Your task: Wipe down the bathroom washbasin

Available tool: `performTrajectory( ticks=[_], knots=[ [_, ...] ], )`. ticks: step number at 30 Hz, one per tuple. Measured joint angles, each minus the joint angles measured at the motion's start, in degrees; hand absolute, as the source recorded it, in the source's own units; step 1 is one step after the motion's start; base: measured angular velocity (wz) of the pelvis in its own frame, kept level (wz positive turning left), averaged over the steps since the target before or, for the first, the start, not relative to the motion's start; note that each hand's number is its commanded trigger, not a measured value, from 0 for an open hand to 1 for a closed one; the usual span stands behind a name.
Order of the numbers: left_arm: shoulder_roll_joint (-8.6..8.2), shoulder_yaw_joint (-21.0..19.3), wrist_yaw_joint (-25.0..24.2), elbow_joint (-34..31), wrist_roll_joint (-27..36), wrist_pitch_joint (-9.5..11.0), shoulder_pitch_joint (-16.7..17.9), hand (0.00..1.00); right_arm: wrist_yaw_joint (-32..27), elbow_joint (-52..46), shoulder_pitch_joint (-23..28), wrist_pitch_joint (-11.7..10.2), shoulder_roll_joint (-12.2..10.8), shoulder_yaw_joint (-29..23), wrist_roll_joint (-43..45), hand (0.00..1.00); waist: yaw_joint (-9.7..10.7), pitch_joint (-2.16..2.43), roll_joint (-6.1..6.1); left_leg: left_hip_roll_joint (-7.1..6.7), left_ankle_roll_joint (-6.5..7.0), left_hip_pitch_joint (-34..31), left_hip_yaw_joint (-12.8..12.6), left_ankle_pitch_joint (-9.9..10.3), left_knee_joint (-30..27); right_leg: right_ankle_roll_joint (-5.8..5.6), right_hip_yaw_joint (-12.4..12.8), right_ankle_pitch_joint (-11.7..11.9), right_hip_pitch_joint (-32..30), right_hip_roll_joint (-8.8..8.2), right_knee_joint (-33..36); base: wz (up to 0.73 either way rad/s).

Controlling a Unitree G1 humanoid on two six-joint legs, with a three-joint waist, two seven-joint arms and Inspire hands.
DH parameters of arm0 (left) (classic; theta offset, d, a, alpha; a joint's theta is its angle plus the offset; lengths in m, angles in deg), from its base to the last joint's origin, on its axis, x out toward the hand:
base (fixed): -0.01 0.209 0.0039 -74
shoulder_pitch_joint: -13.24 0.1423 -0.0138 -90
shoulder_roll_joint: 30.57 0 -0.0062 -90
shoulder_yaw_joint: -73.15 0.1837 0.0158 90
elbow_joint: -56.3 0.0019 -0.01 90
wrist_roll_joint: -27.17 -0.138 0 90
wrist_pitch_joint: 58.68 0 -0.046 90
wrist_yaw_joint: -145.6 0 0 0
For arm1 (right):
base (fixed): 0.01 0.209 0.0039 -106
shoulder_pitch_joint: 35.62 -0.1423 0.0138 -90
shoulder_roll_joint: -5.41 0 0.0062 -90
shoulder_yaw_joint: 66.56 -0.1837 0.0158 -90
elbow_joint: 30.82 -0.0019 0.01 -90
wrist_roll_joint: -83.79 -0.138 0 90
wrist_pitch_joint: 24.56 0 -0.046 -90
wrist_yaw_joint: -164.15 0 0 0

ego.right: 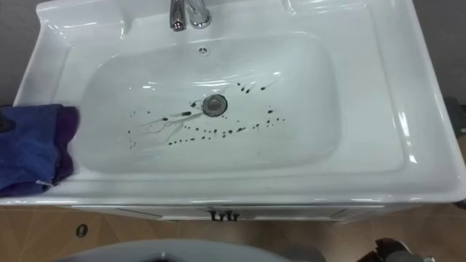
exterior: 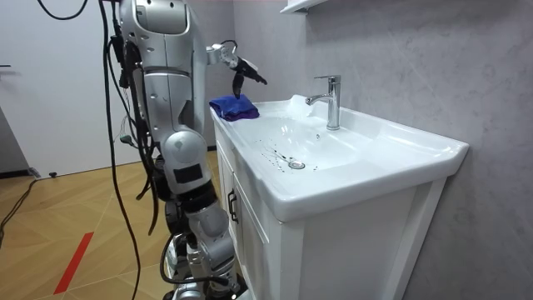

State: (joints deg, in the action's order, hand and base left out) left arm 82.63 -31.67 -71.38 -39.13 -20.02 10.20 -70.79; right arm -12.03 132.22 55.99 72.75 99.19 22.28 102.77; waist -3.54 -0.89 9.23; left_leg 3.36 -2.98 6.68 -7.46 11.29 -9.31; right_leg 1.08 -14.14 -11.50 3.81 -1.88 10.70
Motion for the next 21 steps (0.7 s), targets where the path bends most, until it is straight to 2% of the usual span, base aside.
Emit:
performTrajectory(
  ticks=[3, 8, 9, 11, 13, 15, 21],
  knots=[
    [-2.36, 0.76, 0.03, 1.63, -0.02, -0.01, 1.73, 0.0, 0.04, 0.08, 0.05, 0.09, 0.0, 0.04, -0.73, 0.0, -0.06, 0.04, -0.17, 0.02, 0.0, -0.03, -0.07, 0.0, -0.03, 0.0, -0.03, 0.0, 0.03, 0.01, 0.05, 0.01],
    [-4.14, 1.88, 0.18, 3.29, -0.3, 0.03, 2.78, 0.0, 0.0, 0.25, 0.19, 0.12, 0.0, 0.14, -0.68, 0.0, -0.19, 0.33, -0.53, 0.02, 0.0, 0.04, -0.09, 0.0, -0.12, 0.0, -0.11, 0.0, 0.15, 0.05, 0.11, 0.0],
    [-4.58, 1.9, 0.25, 3.3, -0.77, 0.04, 2.79, 0.0, -0.03, 0.15, 0.15, 0.12, 0.0, 0.5, -0.63, 0.0, -0.22, 0.5, -0.55, 0.01, 0.0, 0.06, -0.06, 0.0, -0.13, 0.0, -0.1, 0.0, 0.17, -0.01, 0.16, 0.0],
    [-5.18, 2.23, 0.6, 3.68, -0.85, 0.02, 2.81, 0.0, -0.01, 0.14, 0.09, 0.25, 0.07, 2.61, -0.23, 0.0, -0.44, 0.53, -0.86, 0.0, 0.0, 0.25, 0.01, 0.0, -0.12, 0.0, 0.0, 0.0, 0.15, 0.0, 0.47, -0.02],
    [-6.37, 3.23, 1.54, 4.39, -1.34, -0.19, 2.89, 0.0, 0.05, 0.18, 0.02, 0.35, 0.06, 4.28, -0.12, 0.0, -0.41, 0.57, -0.97, 0.0, 0.0, 0.6, -0.01, 0.0, -0.11, 0.0, 0.04, 0.0, 0.16, 0.15, 0.95, -0.06],
    [-8.45, 4.18, 2.83, 4.81, -2.47, -0.38, 3.06, 0.0, 0.43, 0.22, 0.1, 0.46, 0.04, 4.98, 0.04, 0.0, -0.2, 0.58, -1.07, -0.07, 0.0, 0.72, -0.16, 0.0, -0.08, 0.0, 0.11, -0.01, 0.26, 0.02, 0.94, 0.0],
    [-9.41, 4.4, 5.07, 4.97, -2.49, -1.3, 3.1, 0.0, 0.7, 0.19, 0.65, 2.83, 0.04, 4.97, 0.1, 0.0, 0.04, 0.59, -2.0, -0.04, 0.0, 1.16, -0.33, 0.0, -0.09, 0.03, 0.55, -0.04, 0.29, 0.0, 0.99, 0.0]
  ],
)
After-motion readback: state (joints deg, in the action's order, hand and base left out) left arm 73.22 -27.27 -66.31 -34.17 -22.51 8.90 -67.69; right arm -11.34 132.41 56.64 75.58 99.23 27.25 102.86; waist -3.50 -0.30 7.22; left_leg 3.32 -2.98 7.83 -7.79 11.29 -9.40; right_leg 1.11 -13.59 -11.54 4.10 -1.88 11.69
